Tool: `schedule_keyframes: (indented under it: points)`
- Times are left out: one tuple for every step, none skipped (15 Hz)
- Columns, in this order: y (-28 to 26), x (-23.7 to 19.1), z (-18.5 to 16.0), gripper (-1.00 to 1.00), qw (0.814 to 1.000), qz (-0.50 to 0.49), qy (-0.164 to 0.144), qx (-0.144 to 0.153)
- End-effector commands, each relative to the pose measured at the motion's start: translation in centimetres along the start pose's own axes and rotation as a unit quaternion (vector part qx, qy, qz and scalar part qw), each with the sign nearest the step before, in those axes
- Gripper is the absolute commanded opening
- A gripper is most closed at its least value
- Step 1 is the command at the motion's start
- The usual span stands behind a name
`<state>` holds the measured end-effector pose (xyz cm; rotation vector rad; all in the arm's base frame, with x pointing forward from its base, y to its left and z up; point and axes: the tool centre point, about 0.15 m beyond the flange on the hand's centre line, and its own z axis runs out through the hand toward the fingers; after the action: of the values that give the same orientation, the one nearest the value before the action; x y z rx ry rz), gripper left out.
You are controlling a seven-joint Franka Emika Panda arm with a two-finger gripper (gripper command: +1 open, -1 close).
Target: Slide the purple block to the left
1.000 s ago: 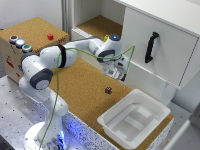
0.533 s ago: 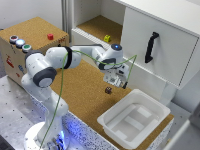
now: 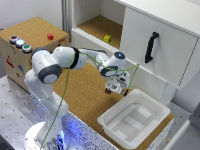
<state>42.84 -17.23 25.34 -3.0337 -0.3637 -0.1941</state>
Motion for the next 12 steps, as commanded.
schedule_keyframes:
  points:
    - [2.2, 1.4, 3.9, -1.0, 1.0, 0.017, 0.017, 0.016]
    - [2.3, 1.6, 4.0, -1.0, 1.0, 0.018, 0.018, 0.017]
    - [2.3, 2.0, 4.2, -1.0, 1.0, 0.017, 0.016, 0.017]
    - [2.1, 2.2, 4.3, -1.0, 1.0, 0.015, 0.014, 0.016]
    - [1.6, 2.6, 4.6, -1.0, 1.0, 0.011, 0.011, 0.017]
    - [1.2, 2.7, 4.7, -1.0, 1.0, 0.01, 0.008, 0.019]
    - [0.8, 2.8, 4.8, -1.0, 1.0, 0.011, 0.009, 0.021]
    - [0.2, 2.9, 4.7, -1.0, 1.0, 0.013, 0.009, 0.022]
    - [-0.2, 2.9, 4.6, -1.0, 1.0, 0.013, 0.011, 0.022]
    - [-0.9, 2.9, 4.5, -1.0, 1.0, 0.011, 0.007, 0.02]
    - [-1.3, 2.9, 4.5, -1.0, 1.0, 0.009, 0.003, 0.02]
    - [-1.7, 2.8, 4.4, -1.0, 1.0, 0.009, -0.002, 0.018]
